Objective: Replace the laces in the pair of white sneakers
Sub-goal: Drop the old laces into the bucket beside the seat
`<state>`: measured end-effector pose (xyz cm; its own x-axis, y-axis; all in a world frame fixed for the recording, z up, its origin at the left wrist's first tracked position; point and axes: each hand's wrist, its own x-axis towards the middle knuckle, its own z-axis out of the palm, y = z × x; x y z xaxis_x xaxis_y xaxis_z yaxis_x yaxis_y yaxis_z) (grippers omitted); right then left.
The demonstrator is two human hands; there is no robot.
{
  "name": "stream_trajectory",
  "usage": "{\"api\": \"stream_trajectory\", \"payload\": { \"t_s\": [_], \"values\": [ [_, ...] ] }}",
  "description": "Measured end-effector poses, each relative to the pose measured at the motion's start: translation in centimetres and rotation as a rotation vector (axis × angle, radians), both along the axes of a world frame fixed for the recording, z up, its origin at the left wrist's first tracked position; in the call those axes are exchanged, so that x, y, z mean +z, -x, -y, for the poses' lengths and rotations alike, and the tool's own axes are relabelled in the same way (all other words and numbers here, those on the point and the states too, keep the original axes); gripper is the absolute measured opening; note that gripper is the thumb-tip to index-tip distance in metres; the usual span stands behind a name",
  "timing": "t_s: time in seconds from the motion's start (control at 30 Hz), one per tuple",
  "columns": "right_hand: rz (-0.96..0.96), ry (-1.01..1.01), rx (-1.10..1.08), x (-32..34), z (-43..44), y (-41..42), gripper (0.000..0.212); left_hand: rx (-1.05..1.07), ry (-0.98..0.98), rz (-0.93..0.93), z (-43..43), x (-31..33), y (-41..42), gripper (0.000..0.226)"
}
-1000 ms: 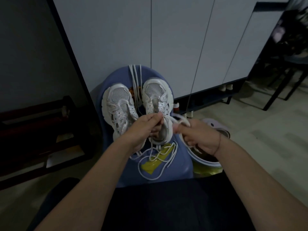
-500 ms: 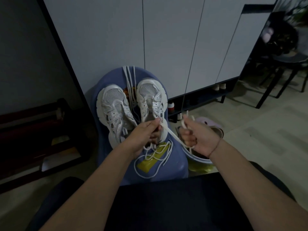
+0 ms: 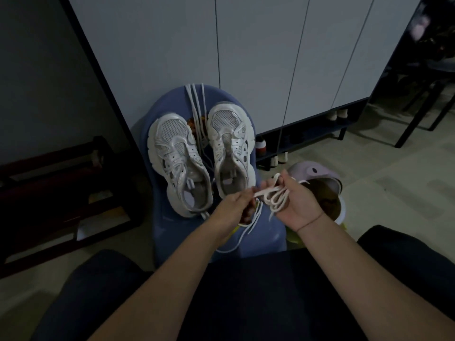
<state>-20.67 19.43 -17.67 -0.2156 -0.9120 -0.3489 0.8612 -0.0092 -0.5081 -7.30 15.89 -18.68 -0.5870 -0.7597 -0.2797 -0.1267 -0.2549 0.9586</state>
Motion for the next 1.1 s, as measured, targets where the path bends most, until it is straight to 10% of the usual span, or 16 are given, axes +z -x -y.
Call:
{"api": "stream_trajectory", "payload": {
  "t_s": [0.37, 1.1],
  "values": [
    [0.050, -0.274, -0.132, -2.7, -1.4, 2.9, 0.046, -0.016, 0.688, 0.577, 0.3, -9.5, 1.5, 0.059],
    [0.022, -0.349, -0.093, -4.7, -3.5, 2.6, 0.044, 0.046, 0.743, 0.875, -0.1, -10.3, 2.0, 0.029]
  ]
}}
